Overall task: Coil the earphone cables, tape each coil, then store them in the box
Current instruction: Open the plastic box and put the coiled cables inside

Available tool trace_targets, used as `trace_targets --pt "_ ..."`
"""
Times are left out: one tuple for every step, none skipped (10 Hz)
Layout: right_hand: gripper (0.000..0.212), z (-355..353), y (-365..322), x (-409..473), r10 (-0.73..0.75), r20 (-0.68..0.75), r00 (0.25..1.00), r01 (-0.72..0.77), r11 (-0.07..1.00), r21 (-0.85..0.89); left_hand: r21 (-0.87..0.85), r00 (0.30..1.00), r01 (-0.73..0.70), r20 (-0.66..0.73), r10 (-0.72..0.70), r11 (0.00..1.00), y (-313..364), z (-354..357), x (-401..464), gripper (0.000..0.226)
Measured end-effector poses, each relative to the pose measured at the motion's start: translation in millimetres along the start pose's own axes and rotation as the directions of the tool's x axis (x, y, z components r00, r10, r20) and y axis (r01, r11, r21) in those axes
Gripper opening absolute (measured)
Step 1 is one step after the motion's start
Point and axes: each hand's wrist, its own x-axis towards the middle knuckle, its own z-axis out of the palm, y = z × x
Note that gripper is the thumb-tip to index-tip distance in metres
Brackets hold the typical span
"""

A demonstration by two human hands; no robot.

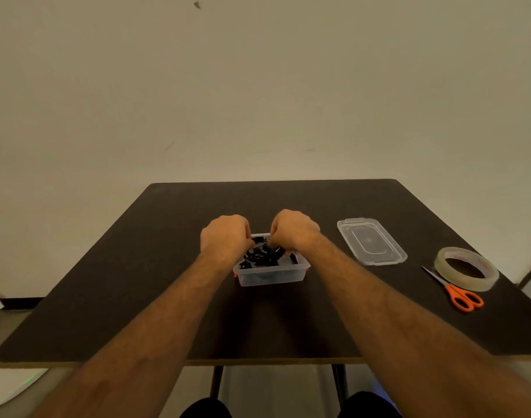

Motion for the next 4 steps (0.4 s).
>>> trace_targets --pt "0.015 10.2 1.6 4.6 -0.021 0.022 1.000 0.022 0.996 -0.087 0.056 0.999 -0.012 0.040 0.010 0.998 -1.0 12.8 3.0 0.022" --pt "0.018 9.4 1.3 3.0 -0.071 0.020 0.997 0.073 0.979 -0.190 0.060 0.998 -0.009 0.069 0.005 0.998 1.2 15.1 5.4 0.028" --pt "0.016 2.8 0.3 -1.3 -0.114 -0.068 0.991 0.095 0.969 -0.227 0.013 0.999 -0.008 0.031 0.008 1.000 5.6 11.7 7.1 0.028" --pt "0.017 -13.8 16.1 -3.1 -0.090 -0.229 0.969 0.054 0.986 -0.159 -0.057 0.998 -0.041 -0.059 0.038 0.998 8.6 7.9 6.1 0.023"
